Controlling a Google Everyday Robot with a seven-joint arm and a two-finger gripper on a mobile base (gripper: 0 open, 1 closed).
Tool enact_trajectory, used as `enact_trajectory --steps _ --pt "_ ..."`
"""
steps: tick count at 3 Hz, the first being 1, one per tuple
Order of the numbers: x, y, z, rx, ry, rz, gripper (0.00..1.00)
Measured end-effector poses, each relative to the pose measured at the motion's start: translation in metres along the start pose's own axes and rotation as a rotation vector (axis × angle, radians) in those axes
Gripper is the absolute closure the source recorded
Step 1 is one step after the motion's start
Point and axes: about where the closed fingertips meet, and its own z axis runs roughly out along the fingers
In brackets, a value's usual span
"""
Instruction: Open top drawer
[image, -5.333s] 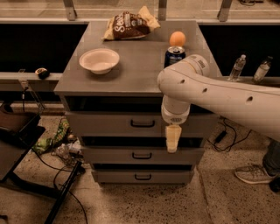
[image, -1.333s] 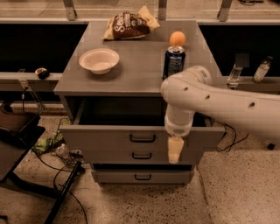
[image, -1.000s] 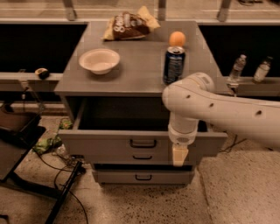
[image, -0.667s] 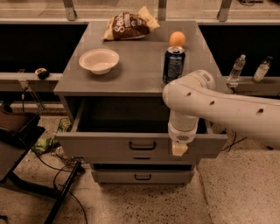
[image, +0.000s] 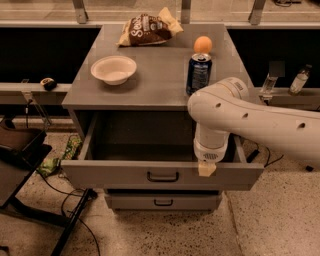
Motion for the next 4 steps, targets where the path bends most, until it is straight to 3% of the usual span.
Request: enact_trajectory --steps 4 --pt "0.0 0.0001 0.0001 0.0 0.0 0.0 0.0"
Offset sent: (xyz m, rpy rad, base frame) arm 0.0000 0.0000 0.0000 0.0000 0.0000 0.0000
